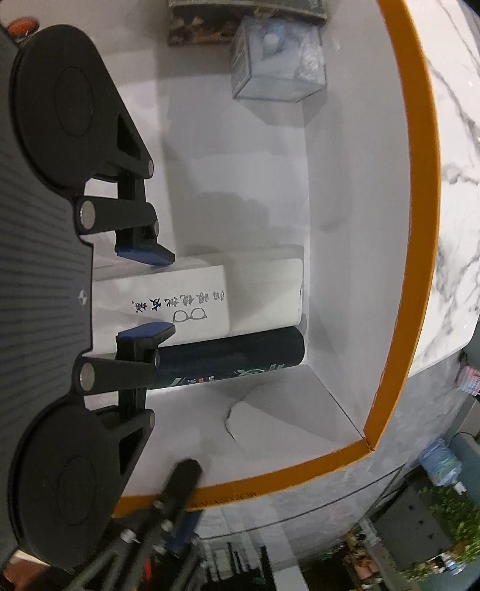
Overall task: Organize rigid objects
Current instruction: 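Lower the white box into the orange box while right tool releases blue can beside it, then withdraw both tools from the orange box back toward the item pile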
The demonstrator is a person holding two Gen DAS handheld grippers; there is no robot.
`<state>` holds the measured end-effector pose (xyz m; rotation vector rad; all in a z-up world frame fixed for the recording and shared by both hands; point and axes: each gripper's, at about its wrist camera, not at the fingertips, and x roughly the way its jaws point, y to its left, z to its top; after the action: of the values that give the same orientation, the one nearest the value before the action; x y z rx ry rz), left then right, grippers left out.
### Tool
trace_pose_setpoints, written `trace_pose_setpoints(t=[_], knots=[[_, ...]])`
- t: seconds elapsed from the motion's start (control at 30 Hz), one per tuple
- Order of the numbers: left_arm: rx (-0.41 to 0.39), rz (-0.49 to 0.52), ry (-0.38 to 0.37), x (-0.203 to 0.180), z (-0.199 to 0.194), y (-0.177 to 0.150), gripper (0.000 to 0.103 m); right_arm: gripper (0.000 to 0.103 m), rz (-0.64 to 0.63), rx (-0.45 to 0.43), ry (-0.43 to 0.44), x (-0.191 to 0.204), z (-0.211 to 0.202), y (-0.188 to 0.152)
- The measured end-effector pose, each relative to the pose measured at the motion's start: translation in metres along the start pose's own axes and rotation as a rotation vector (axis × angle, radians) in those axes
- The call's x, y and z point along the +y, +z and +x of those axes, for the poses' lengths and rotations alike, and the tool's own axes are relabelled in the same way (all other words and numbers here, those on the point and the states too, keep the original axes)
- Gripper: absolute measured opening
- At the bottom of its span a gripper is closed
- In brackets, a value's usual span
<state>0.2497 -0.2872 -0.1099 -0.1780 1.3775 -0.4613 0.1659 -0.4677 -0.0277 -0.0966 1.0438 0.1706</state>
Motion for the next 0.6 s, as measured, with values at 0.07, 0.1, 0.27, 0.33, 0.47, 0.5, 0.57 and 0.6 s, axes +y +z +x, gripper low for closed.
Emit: trace_pose_setpoints(t=[0.07, 0.1, 0.27, 0.33, 0.47, 0.5, 0.57, 0.6], knots=[[0.0, -0.018, -0.014, -0.003, 0.003, 0.001, 0.036, 0.01, 0.001, 0.0, 0.009, 0.0, 0.001, -0.001], [-0.001, -0.023, -0.019, -0.004, 0.004, 0.001, 0.035, 0.009, -0.001, -0.002, 0.01, 0.0, 0.001, -0.003], [-0.005, -0.01, -0.011, -0.01, 0.006, 0.004, 0.035, 0.008, 0.002, -0.003, 0.018, -0.003, 0.001, -0.005], [-0.008, 0.0, -0.013, -0.009, 0.004, 0.005, 0.033, 0.008, 0.0, -0.003, 0.019, -0.003, 0.001, -0.005], [-0.035, 0.052, 0.016, -0.012, -0.005, 0.004, 0.033, 0.008, -0.005, -0.003, 0.012, -0.002, 0.0, -0.006], [-0.038, 0.056, 0.012, -0.015, -0.007, 0.003, 0.033, 0.009, -0.008, -0.006, 0.007, -0.002, -0.001, -0.006], [-0.044, 0.069, 0.012, -0.016, -0.014, 0.0, 0.033, 0.01, -0.018, -0.015, -0.006, 0.0, -0.006, -0.006], [-0.055, 0.084, 0.013, -0.018, -0.017, -0.002, 0.033, 0.01, -0.022, -0.022, -0.011, 0.001, -0.009, -0.006]])
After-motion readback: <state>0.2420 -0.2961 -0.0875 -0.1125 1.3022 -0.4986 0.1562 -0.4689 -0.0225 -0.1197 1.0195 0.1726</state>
